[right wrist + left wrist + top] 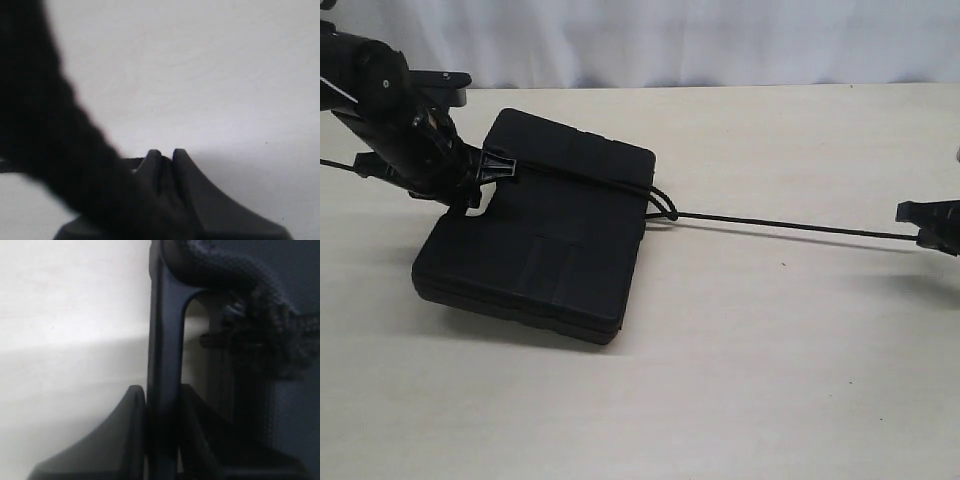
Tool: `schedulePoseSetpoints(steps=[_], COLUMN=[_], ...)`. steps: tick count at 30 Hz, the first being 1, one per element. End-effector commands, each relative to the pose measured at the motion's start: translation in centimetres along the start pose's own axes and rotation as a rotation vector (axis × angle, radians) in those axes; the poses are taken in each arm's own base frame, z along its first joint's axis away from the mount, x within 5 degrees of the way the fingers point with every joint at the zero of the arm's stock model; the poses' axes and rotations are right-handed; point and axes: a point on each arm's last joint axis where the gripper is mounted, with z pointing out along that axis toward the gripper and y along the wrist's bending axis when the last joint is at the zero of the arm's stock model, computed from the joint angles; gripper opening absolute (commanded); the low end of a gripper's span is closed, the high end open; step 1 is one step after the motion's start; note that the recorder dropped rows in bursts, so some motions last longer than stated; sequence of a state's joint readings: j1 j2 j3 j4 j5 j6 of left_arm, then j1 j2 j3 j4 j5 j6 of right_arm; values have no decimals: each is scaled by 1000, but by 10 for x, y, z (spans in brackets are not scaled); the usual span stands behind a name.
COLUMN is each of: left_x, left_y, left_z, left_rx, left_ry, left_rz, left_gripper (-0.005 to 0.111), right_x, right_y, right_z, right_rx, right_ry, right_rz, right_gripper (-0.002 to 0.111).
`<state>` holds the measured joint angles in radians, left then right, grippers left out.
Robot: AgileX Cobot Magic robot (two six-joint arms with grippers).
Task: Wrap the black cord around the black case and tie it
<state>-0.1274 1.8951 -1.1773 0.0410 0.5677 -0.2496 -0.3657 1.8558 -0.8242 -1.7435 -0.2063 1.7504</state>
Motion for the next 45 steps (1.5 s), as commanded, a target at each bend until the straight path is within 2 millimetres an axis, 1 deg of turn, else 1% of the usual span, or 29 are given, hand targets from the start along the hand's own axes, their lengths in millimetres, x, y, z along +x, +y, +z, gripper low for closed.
schedulePoseSetpoints(steps=[1,5,9,11,13,15,18,20,22,25,27,28,31,32,33,35,37,39,41,42,43,44,45], left_x=[-4,-1,-2,-6,-7,-7,-6,-6,-6,-7,-8,-8,-7,-7,-6,-6,-6,-6,-6,-6,-5,-5,-5], left_y=[8,10,9,8,8,8,8,8,8,8,8,8,8,8,8,8,8,8,8,9,9,9,9], left_z=[5,18,19,18,17,16,16,16,16,16,16,16,16,16,16,16,16,16,16,16,16,16,16], left_rx=[-14,-21,-15,-13,-14,-16,-16,-16,-16,-12,-10,-10,-14,-15,-15,-16,-16,-16,-16,-18,-19,-19,-19], left_ry=[-33,3,-19,-29,-24,-20,-15,-16,-16,-29,-38,-38,-23,-20,-17,-15,-15,-15,-15,-8,-3,-3,-3], left_rz=[-31,-33,-33,-33,-34,-34,-36,-36,-36,-35,-35,-35,-35,-36,-36,-36,-36,-36,-36,-36,-36,-36,-36], left_gripper=[0,0,0,0,0,0,0,0,0,0,0,0,0,0,0,0,0,0,0,0,0,0,0], right_x=[-1,-2,-7,-12,-14,-15,-14,-15,-18,-27,-34,-38,-55,-67,-70,-78,-82,-84,-84,-84,-83,-79,-77], right_y=[-18,-18,-18,-17,-16,-16,-16,-18,-21,-25,-18,-13,8,23,30,45,61,79,104,131,145,168,174], right_z=[5,5,4,4,3,2,2,1,-6,-29,-47,-56,-77,-89,-92,-100,-103,-104,-105,-108,-111,-117,-117], right_rx=[133,137,136,129,115,115,120,137,185,274,241,208,26,-121,-207,-353,-434,-473,-511,-537,-527,-439,-354], right_ry=[-12,-16,-36,-50,-55,-57,-55,-61,-87,-159,-211,-237,-307,-321,-309,-293,-278,-276,-288,-333,-374,-478,-511], right_rz=[15,36,65,63,62,62,62,62,60,51,42,36,24,72,124,103,66,12,-115,-337,-467,-765,-849], right_gripper=[4,4,5,9,17,30,54,64,65,65,64,63,54,52,52,52,52,52,52,50,48,42,40])
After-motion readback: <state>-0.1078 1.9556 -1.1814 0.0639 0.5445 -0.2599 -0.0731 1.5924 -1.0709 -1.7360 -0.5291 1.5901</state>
